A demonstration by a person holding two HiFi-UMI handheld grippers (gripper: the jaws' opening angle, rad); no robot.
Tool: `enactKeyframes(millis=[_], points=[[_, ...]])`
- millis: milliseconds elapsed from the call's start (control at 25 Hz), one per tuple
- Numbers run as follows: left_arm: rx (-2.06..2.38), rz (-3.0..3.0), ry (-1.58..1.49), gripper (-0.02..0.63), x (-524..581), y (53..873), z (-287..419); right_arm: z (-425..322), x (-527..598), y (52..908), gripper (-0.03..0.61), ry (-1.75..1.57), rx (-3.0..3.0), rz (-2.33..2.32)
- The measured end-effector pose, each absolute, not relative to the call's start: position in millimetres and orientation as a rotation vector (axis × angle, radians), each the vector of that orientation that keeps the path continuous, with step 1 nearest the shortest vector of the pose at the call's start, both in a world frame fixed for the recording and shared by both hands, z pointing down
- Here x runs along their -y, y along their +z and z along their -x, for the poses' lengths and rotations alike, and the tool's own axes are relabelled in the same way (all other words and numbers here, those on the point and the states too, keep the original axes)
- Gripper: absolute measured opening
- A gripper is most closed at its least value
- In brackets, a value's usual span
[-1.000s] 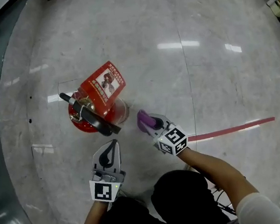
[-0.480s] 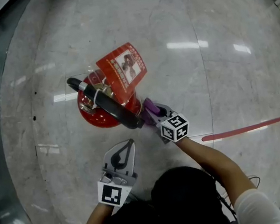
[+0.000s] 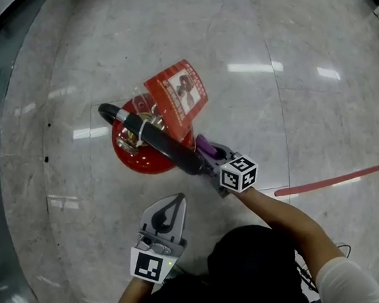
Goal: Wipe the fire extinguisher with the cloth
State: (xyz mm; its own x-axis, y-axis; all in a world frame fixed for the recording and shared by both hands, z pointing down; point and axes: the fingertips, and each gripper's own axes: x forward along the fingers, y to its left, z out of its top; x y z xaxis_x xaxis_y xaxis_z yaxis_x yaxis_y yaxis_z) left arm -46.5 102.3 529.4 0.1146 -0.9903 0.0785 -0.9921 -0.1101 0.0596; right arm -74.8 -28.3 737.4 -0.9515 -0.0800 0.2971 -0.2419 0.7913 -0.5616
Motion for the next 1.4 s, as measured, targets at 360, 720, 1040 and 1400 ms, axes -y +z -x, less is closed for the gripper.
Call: enactKeyframes(millis=[360,720,1040,1400], points=[[2.019,-2.288,0.022,0.003,-95,527,34,72,23,685,0.058,0.919,2.817,-0.151],[2.065,-2.249,0.017,0.003,-96,525,43,71,20,630,0.058,0.843,2.874,-0.078],[2.094,-2.219,-0.019,0.003,-98,520,50,68,15,574,0.058,0.691,2.941,-0.035],[2.095,-2.232,-0.041,0.003,-103,512,48,66,8,526,0.058,0.642,3.001,0.006]])
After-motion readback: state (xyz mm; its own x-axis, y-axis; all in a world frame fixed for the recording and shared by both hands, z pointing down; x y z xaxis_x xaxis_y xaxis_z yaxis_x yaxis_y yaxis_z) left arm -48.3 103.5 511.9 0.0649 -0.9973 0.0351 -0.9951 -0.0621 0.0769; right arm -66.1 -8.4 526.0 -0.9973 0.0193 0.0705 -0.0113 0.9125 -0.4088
